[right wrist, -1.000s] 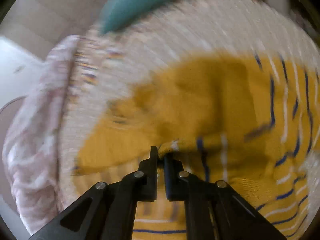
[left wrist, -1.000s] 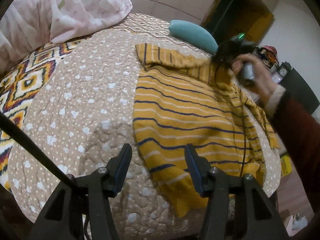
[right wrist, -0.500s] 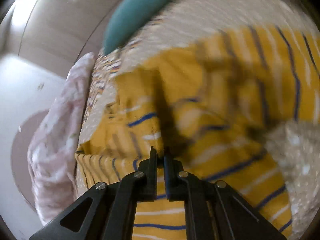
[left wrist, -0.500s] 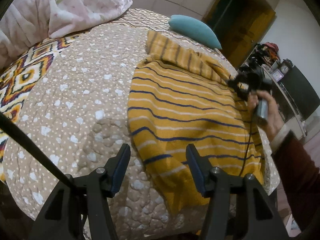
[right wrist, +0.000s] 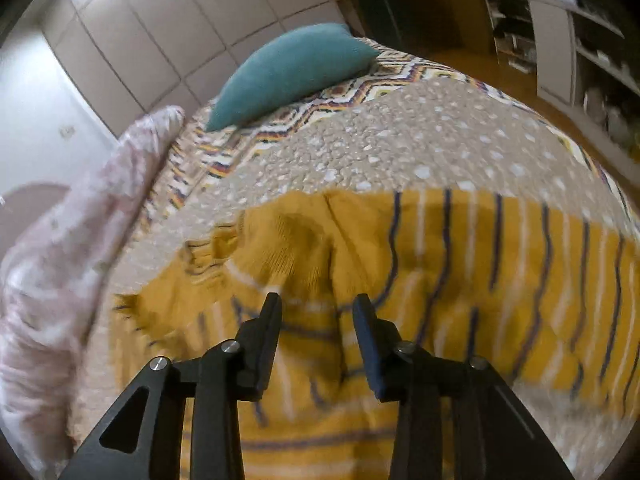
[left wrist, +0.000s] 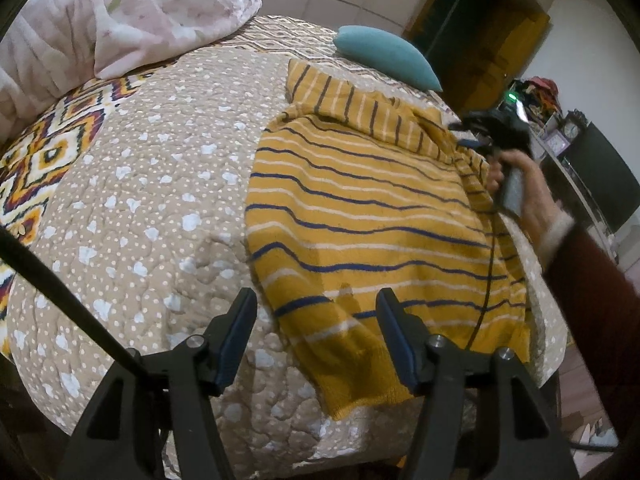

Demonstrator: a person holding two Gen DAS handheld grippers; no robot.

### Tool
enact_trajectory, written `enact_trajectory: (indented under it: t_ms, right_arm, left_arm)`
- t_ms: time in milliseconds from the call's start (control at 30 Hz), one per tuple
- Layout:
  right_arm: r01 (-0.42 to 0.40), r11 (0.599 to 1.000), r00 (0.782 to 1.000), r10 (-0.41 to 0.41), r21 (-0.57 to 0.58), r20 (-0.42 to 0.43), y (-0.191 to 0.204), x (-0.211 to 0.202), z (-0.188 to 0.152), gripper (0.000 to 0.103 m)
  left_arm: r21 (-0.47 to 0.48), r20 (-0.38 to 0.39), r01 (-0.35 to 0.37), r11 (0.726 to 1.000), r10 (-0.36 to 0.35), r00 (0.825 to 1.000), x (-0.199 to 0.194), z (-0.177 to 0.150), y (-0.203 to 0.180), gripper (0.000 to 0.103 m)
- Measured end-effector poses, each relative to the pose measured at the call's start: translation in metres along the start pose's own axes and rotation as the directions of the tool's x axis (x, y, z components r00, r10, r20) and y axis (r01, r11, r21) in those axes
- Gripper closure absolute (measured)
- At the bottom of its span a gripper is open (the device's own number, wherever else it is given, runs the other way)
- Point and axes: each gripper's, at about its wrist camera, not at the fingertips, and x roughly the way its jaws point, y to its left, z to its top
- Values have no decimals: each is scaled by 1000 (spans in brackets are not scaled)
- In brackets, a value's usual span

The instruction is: Fold small clothes

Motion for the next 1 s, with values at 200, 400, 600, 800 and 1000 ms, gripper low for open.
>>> enact_trajectory:
  t_ms: [200,400,600,800,1000]
  right_arm:
    - [-69,997,991,66,-25,-117,17,50,6,93]
    - [65,997,997,-67,45,41,-6,-5,7,95]
    - [128,974,992,-126,186,-21,-70,-32,-8,91]
    - [-47,975,998,37,219,50,-127,-125,-48,72]
    - [0,974,991,-30,226,131,-214,-233,-97,56]
  left_arm:
    - [17,-11,-29,999,30,1000,6,4,-1,42]
    - [-13,-22,-17,1000,16,1000,11,6,1,42]
    - [-4,-1,-22,1000,22,1000,-2,1,-8,40]
    - [-7,21,-13,1000,13,1000,-12,-2,-17,35]
    - [22,13,-23,999,23,1000,-17,-7,-30,34]
